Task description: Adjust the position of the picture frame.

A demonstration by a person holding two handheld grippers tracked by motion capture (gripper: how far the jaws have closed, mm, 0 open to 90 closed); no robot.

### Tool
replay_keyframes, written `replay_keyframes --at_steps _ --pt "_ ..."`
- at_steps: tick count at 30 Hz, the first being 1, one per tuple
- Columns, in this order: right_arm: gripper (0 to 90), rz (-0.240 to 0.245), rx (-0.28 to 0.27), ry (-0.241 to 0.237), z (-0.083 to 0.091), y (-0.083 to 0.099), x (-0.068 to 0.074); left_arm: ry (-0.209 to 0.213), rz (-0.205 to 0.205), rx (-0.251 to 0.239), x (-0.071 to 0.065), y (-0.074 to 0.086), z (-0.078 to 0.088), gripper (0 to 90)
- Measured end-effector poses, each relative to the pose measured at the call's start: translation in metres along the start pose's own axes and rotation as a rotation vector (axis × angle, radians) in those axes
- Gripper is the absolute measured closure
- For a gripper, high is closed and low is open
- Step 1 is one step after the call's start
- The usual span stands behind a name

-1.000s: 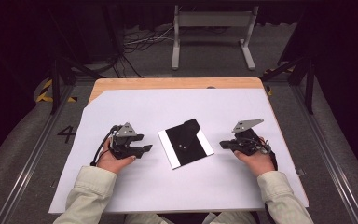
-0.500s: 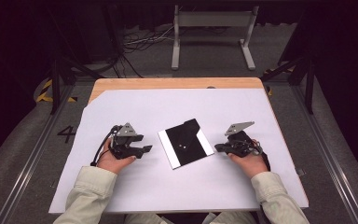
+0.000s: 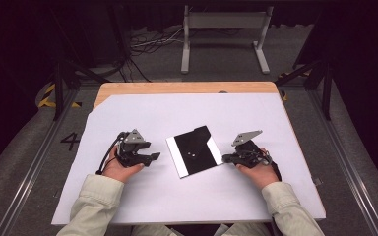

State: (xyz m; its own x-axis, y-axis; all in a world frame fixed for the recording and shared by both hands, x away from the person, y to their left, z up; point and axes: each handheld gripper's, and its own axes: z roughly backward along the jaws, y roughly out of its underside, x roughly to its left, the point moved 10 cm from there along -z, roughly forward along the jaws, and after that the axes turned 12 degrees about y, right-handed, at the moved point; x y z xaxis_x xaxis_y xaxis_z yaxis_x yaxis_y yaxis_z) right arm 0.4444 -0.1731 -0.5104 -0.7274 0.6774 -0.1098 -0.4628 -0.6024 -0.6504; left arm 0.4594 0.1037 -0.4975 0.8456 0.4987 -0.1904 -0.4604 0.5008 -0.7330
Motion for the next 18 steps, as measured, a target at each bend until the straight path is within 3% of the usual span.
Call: replay_keyframes --at_steps 6,8,10,15,18 --pt "89.9 0.042 0.013 -0.016 0.0 -0.002 0.014 -0.019 0.018 -0.007 0.006 0.001 0.004 57.6" --pt "89.8 0.06 0.016 -0.029 -0.001 -0.004 0.021 -0.022 0.05 -0.008 0.008 0.003 0.007 67.7" --pt "89.9 0.065 0.017 -0.033 -0.001 -0.005 0.024 -0.027 0.059 -0.01 0.009 0.003 0.007 70.2" --pt "89.8 0.103 0.012 -0.054 -0.002 -0.009 0.039 -0.018 0.083 -0.003 0.01 0.005 0.008 89.7" --pt "89.8 0.116 0.009 -0.058 -0.002 -0.012 0.044 -0.02 0.094 -0.001 0.01 0.005 0.007 89.9"
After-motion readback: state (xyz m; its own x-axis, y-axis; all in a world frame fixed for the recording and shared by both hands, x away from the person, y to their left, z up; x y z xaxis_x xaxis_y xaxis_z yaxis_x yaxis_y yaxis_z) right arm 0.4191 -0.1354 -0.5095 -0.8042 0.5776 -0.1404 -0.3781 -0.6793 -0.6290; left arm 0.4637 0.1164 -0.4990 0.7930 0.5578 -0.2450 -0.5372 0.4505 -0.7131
